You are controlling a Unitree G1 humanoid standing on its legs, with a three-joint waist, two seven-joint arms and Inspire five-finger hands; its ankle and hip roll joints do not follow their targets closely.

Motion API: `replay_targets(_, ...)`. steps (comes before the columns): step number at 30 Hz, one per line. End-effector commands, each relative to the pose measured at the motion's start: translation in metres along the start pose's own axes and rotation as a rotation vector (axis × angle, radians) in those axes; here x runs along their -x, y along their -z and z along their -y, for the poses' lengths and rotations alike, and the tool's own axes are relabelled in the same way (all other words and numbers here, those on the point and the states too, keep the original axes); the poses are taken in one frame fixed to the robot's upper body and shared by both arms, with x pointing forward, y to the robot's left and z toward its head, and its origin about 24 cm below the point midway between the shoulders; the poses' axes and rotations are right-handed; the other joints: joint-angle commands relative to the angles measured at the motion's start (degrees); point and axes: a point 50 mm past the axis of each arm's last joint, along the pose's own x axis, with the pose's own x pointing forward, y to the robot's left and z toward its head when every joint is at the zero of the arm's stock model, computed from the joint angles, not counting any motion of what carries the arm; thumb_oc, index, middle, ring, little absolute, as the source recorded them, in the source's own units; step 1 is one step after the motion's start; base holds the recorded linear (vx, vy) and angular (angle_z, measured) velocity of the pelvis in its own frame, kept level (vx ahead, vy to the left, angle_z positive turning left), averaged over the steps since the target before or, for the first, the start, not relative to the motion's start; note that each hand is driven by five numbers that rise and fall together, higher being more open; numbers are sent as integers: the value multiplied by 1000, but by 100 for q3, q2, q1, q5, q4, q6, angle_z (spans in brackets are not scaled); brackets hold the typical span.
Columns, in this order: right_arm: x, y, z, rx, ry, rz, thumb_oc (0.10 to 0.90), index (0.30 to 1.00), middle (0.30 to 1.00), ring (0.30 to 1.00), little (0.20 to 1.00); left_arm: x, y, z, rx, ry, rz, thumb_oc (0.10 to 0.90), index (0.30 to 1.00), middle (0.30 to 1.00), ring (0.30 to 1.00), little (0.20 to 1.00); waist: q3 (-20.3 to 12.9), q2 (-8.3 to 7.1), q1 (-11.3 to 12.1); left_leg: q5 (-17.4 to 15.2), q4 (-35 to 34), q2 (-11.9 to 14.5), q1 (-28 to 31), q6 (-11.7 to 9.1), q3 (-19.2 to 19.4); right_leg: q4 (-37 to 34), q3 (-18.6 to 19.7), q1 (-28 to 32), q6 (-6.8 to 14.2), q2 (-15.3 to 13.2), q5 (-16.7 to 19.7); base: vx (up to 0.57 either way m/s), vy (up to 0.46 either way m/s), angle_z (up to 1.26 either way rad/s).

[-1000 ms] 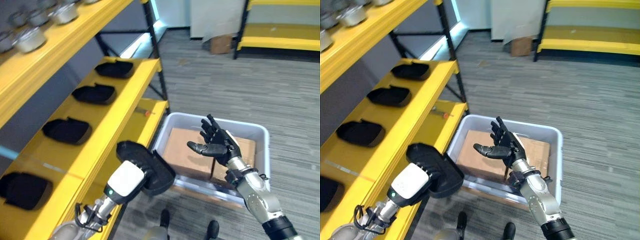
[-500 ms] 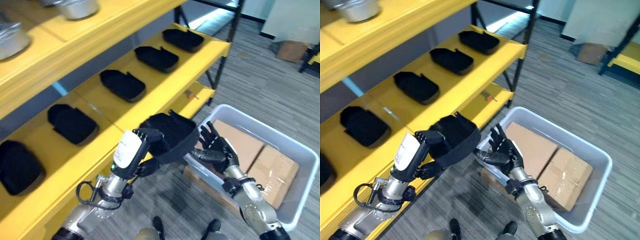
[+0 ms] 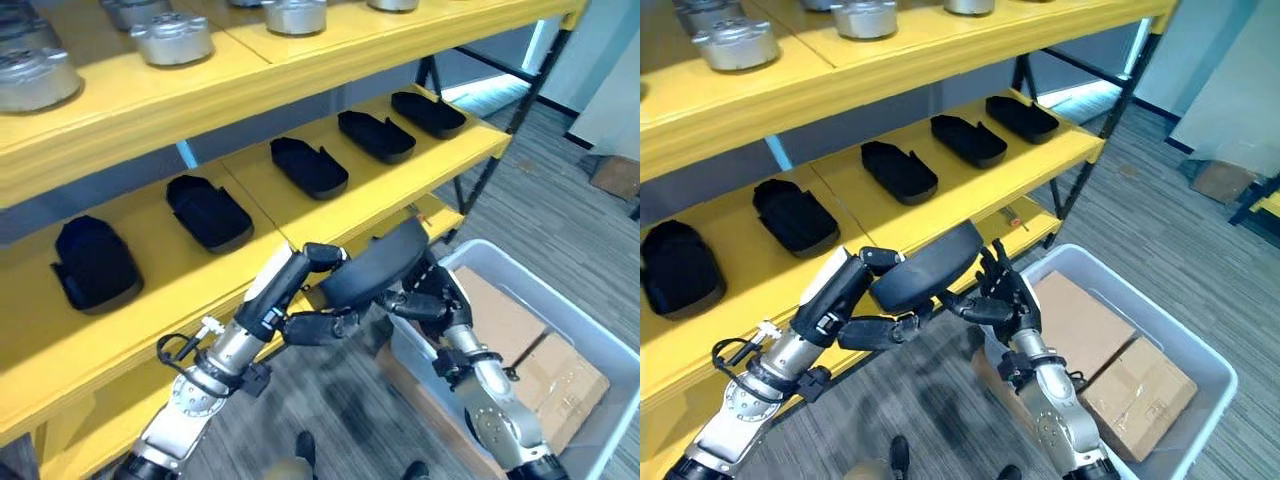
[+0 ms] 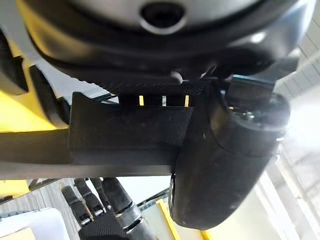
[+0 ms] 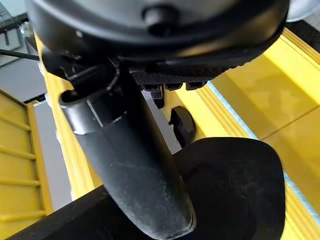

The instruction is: Move parts from the plastic box to the shelf.

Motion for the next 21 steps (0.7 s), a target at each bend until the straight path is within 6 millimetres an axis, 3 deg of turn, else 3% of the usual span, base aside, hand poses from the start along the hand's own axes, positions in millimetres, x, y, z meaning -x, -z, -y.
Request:
replay_targets(1,-11,-70,-19,75,-48,406,900,1000,1000,1000,1000,-25,-34,12,192,86,247,400,300,300,300,300,-486,96,-84,-529,-299,-176,443,142,-26,431,661,-340,-180,1139,-211,-84,-84,158)
replay_targets(3,-10,-72,-9,141,25,404,900,1000,1000,1000,1000,-27,-34,11,213,108,231,400,300,300,300,300,-527,77,-164,-483,-246,-276,329,119,-218,375,894,-313,-292,1357,-290,-71,-98,118)
replay_targets(6,-5,-84,1,235,77,483,900,1000,1000,1000,1000,-22,-28,5,190,71,182,400,300,300,300,300,-441,112,-176,-439,-116,-355,259,97,-400,209,984,-325,-301,1333,-168,-85,-116,41)
replay_targets(8,-2,-102,2,284,108,557,900,1000,1000,1000,1000,-7,-25,-6,165,7,139,400,300,300,300,300,-319,260,-122,-393,-159,-372,285,80,-452,-27,1033,-313,-340,1321,-103,-121,-78,-11)
replay_targets(11,0,-107,6,322,154,585,900,1000,1000,1000,1000,2,-25,-11,133,-14,110,400,300,300,300,300,-306,326,-102,-416,-155,-399,304,69,-390,-237,1009,-230,-333,1301,-34,-72,-34,-14)
replay_targets(12,2,-109,10,339,191,595,900,1000,1000,1000,1000,5,-25,-13,123,-21,96,400,300,300,300,300,-306,347,-116,-450,-128,-396,307,60,-249,-303,940,-199,-323,1277,-18,-62,-9,-2)
replay_targets(14,9,-110,25,330,300,584,900,1000,1000,1000,1000,8,-27,-17,102,8,95,400,300,300,300,300,-306,342,-293,-537,118,-210,288,-66,732,-480,507,-111,-272,1123,49,-114,15,48)
replay_targets(16,17,-112,37,342,358,590,900,1000,1000,1000,1000,9,-29,-21,99,0,101,400,300,300,300,300,-300,287,-452,-656,446,18,202,-162,1341,-532,246,-100,-261,962,95,-143,81,174)
replay_targets(17,17,-112,39,348,364,593,900,1000,1000,1000,1000,10,-30,-22,98,-8,100,400,300,300,300,300,-292,276,-447,-679,519,58,177,-176,1341,-530,249,-98,-272,930,94,-92,164,141)
replay_targets(21,17,-120,50,394,384,586,900,1000,1000,1000,1000,25,-32,-33,62,-108,74,400,300,300,300,300,-301,267,-303,-626,607,347,164,-335,731,-425,465,-91,-332,838,5,1,232,11)
